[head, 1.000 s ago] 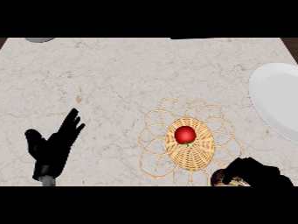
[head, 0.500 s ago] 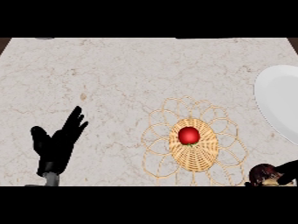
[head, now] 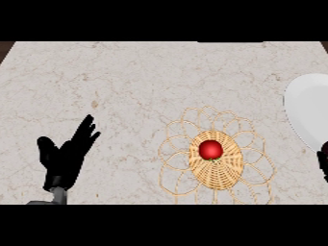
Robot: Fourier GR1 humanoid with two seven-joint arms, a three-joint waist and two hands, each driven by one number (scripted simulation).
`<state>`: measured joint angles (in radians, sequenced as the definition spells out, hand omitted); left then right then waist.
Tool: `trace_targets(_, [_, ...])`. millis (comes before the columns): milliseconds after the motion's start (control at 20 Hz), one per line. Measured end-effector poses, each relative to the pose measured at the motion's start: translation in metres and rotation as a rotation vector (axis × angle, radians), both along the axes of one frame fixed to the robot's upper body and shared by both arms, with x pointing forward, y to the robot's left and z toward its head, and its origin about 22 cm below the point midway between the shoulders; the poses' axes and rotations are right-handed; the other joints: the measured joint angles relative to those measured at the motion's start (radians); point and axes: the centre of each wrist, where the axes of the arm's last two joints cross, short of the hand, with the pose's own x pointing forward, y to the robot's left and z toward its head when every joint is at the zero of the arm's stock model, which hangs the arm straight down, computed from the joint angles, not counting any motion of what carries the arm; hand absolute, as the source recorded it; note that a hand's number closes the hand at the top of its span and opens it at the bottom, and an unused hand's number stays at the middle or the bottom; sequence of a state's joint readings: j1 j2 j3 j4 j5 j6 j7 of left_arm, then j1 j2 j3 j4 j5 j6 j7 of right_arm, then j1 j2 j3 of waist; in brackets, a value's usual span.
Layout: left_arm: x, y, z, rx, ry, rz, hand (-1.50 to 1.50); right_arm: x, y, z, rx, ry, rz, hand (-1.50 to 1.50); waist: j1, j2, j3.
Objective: Pick the cupcake from the placemat and place it in the plate
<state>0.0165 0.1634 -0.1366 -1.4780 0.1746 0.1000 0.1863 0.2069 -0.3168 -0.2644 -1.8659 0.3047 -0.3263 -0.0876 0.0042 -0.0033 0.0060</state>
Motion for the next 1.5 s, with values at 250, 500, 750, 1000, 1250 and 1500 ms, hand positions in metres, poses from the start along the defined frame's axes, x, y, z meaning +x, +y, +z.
trace_targets(250, [0.002,-0.005,-0.001,0.006,-0.003,-0.01,0.0,0.041,-0.051,-0.012,-0.004,-0.03,-0.068,1.5,0.01,0.001,0.001])
trace_targets(500, [0.005,-0.007,0.0,0.002,0.0,-0.009,0.0,0.081,-0.091,-0.016,0.005,-0.04,-0.088,1.5,0.019,0.004,0.002])
trace_targets(750, [0.008,-0.006,0.006,0.001,0.015,-0.01,0.0,0.103,-0.128,-0.019,-0.002,-0.037,-0.096,1.5,0.025,0.007,0.001])
trace_targets(1000, [0.012,-0.011,0.006,0.002,-0.006,-0.038,0.0,0.109,-0.14,-0.029,-0.04,0.215,-0.123,-1.5,0.048,0.018,0.001])
trace_targets(1250, [0.012,-0.017,0.006,-0.009,-0.016,-0.049,0.0,0.119,-0.141,-0.04,-0.019,0.333,-0.041,-1.5,0.057,0.02,0.003])
trace_targets(1500, [0.013,-0.015,0.005,-0.002,-0.002,-0.044,0.0,0.126,-0.14,-0.042,0.077,0.251,0.063,-1.5,0.05,0.02,0.005])
